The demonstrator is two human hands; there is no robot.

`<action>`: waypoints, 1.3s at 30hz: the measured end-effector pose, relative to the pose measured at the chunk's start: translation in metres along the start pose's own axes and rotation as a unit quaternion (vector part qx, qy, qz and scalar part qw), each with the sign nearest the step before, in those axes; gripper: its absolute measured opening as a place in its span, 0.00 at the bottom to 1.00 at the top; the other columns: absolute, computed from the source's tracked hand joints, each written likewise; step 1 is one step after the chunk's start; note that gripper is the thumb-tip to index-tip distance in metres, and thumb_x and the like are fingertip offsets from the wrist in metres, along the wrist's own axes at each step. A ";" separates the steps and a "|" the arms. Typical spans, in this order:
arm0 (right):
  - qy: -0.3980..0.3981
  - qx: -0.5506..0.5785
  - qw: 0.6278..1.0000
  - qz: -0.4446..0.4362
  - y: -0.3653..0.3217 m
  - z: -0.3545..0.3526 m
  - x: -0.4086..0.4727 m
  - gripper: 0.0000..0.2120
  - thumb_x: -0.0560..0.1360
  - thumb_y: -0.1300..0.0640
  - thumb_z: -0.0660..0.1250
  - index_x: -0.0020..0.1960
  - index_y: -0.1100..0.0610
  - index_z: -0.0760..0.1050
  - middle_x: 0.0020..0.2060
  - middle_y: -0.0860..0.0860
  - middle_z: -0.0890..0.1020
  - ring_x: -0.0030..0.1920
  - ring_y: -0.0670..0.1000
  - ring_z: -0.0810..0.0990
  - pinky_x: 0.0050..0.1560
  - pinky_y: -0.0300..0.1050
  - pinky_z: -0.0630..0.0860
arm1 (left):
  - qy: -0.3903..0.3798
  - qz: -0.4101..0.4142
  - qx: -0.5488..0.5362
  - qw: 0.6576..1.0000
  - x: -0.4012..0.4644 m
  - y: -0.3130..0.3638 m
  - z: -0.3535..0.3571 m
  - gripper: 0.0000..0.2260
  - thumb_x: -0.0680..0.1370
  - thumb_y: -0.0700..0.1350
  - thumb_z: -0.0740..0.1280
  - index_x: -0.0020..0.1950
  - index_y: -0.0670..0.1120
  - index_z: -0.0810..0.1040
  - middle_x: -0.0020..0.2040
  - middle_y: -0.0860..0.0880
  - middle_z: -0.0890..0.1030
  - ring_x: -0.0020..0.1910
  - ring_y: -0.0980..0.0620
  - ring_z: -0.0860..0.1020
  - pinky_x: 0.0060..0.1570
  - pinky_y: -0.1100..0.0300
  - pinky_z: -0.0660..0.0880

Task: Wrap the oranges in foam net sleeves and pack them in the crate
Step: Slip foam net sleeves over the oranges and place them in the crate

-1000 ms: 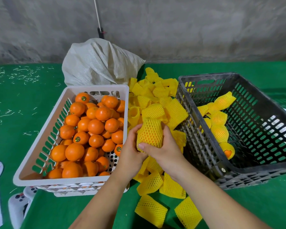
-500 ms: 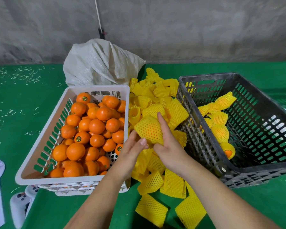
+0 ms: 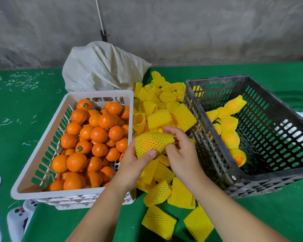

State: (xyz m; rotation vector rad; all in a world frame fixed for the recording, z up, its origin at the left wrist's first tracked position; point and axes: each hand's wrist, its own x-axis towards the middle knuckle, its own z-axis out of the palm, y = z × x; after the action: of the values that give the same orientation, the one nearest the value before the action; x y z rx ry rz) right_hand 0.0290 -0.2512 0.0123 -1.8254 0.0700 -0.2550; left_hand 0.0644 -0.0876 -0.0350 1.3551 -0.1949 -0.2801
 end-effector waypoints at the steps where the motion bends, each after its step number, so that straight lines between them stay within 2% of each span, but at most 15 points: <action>1: -0.032 0.039 0.998 0.032 0.000 0.003 -0.004 0.23 0.76 0.48 0.62 0.70 0.42 0.72 0.68 0.43 0.74 0.60 0.42 0.76 0.56 0.42 0.74 | 0.010 0.004 -0.005 1.000 0.000 0.000 0.001 0.35 0.70 0.61 0.81 0.73 0.53 0.75 0.68 0.43 0.81 0.68 0.40 0.80 0.66 0.41 0.78; 4: -0.072 0.013 0.996 0.049 0.005 0.011 -0.011 0.28 0.78 0.32 0.60 0.75 0.40 0.66 0.71 0.41 0.68 0.71 0.43 0.69 0.67 0.47 0.73 | 0.032 0.017 -0.013 0.999 0.001 -0.002 0.001 0.39 0.69 0.60 0.82 0.75 0.48 0.72 0.67 0.41 0.81 0.67 0.38 0.80 0.67 0.36 0.76; 8: 0.032 -0.022 0.999 -0.004 0.008 0.006 -0.003 0.17 0.82 0.44 0.61 0.64 0.51 0.78 0.59 0.48 0.77 0.61 0.46 0.78 0.64 0.54 0.76 | 0.007 0.010 0.023 1.000 0.002 -0.003 0.002 0.36 0.65 0.64 0.83 0.70 0.59 0.75 0.65 0.49 0.82 0.65 0.45 0.81 0.62 0.42 0.80; 11: 0.040 0.020 0.999 0.001 0.006 -0.001 0.003 0.09 0.82 0.52 0.66 0.57 0.55 0.81 0.53 0.51 0.82 0.55 0.50 0.81 0.58 0.58 0.78 | -0.025 -0.002 0.031 0.999 0.002 -0.002 0.004 0.33 0.66 0.63 0.83 0.68 0.62 0.76 0.62 0.50 0.83 0.63 0.46 0.82 0.58 0.50 0.81; 13: 0.027 0.052 0.998 0.009 0.002 -0.003 0.004 0.09 0.81 0.52 0.68 0.58 0.55 0.80 0.53 0.53 0.83 0.55 0.52 0.82 0.57 0.61 0.78 | -0.030 0.000 0.025 0.999 0.003 -0.002 0.004 0.32 0.67 0.61 0.83 0.68 0.61 0.76 0.63 0.49 0.83 0.63 0.46 0.82 0.57 0.52 0.81; 16: -0.009 0.066 0.995 0.069 -0.003 0.001 0.002 0.28 0.74 0.41 0.72 0.71 0.43 0.69 0.68 0.48 0.72 0.66 0.48 0.75 0.64 0.55 0.77 | -0.029 0.016 0.028 0.999 0.003 -0.002 0.003 0.32 0.69 0.58 0.83 0.71 0.58 0.76 0.66 0.49 0.82 0.66 0.46 0.81 0.58 0.52 0.81; 18: -0.060 0.109 0.984 0.130 -0.001 0.005 -0.001 0.39 0.71 0.42 0.77 0.75 0.37 0.60 0.69 0.46 0.71 0.66 0.45 0.76 0.62 0.48 0.79 | -0.041 0.035 0.070 0.996 0.003 -0.004 0.004 0.32 0.72 0.57 0.81 0.74 0.56 0.75 0.68 0.50 0.82 0.67 0.48 0.81 0.59 0.51 0.81; 21: -0.082 0.166 0.969 0.163 0.009 0.008 -0.002 0.32 0.73 0.55 0.79 0.70 0.40 0.67 0.57 0.43 0.82 0.54 0.40 0.83 0.50 0.40 0.82 | -0.050 0.053 0.114 0.991 0.003 -0.010 0.005 0.31 0.75 0.54 0.78 0.77 0.54 0.73 0.65 0.51 0.83 0.60 0.52 0.83 0.52 0.58 0.81; 23: -0.061 0.187 0.965 0.173 0.012 0.005 0.000 0.28 0.71 0.54 0.80 0.67 0.43 0.73 0.56 0.45 0.84 0.57 0.45 0.84 0.56 0.49 0.83 | -0.035 0.058 0.156 0.985 0.002 -0.013 0.007 0.35 0.76 0.57 0.77 0.81 0.55 0.69 0.64 0.53 0.84 0.54 0.53 0.84 0.49 0.56 0.83; 26: -0.015 0.158 0.973 0.165 0.012 -0.013 0.013 0.37 0.61 0.42 0.81 0.68 0.44 0.73 0.60 0.46 0.84 0.61 0.52 0.82 0.61 0.59 0.80 | 0.003 0.079 0.193 0.978 -0.002 -0.014 0.007 0.34 0.75 0.68 0.72 0.79 0.60 0.71 0.59 0.59 0.86 0.49 0.51 0.85 0.50 0.52 0.84; 29: 0.102 0.071 0.982 0.144 0.012 -0.056 0.041 0.45 0.61 0.39 0.82 0.72 0.37 0.64 0.67 0.46 0.77 0.64 0.52 0.78 0.65 0.60 0.77 | 0.068 0.110 0.126 0.983 -0.004 -0.012 0.001 0.23 0.80 0.62 0.69 0.73 0.57 0.77 0.66 0.56 0.83 0.53 0.53 0.84 0.52 0.60 0.81; 32: 0.227 -0.004 0.968 0.105 0.025 -0.107 0.067 0.50 0.67 0.47 0.82 0.76 0.32 0.52 0.77 0.48 0.62 0.75 0.54 0.65 0.74 0.61 0.66 | 0.155 0.082 0.018 0.984 0.000 -0.008 -0.012 0.12 0.84 0.52 0.68 0.68 0.56 0.80 0.63 0.50 0.84 0.50 0.53 0.81 0.52 0.57 0.80; 34: 0.249 -0.055 0.957 0.137 0.040 -0.124 0.075 0.57 0.69 0.48 0.80 0.77 0.30 0.39 0.81 0.46 0.46 0.79 0.57 0.56 0.74 0.60 0.61 | 0.196 0.074 0.103 0.972 0.007 -0.008 -0.029 0.10 0.84 0.53 0.67 0.66 0.59 0.79 0.59 0.52 0.84 0.52 0.56 0.81 0.51 0.57 0.80; 36: 0.214 -0.111 0.954 0.180 0.056 -0.125 0.076 0.59 0.71 0.43 0.77 0.75 0.30 0.28 0.81 0.48 0.35 0.81 0.61 0.52 0.73 0.62 0.62 | 0.200 0.037 0.253 0.946 0.019 -0.011 -0.056 0.15 0.84 0.55 0.67 0.70 0.60 0.74 0.64 0.55 0.81 0.61 0.56 0.80 0.54 0.57 0.78; 39: 0.154 -0.242 0.948 0.138 0.067 -0.117 0.078 0.56 0.74 0.40 0.71 0.75 0.32 0.25 0.80 0.49 0.30 0.81 0.65 0.45 0.76 0.67 0.58 | 0.102 -0.131 0.400 0.901 0.040 -0.022 -0.095 0.37 0.82 0.51 0.71 0.84 0.52 0.52 0.79 0.43 0.68 0.76 0.38 0.69 0.68 0.41 0.74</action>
State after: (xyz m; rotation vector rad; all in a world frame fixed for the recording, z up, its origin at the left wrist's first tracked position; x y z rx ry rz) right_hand 0.0855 -0.3942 -0.0124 -2.2163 0.6523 -0.3432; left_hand 0.1291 -0.0159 -0.0767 2.2272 0.0687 -0.2914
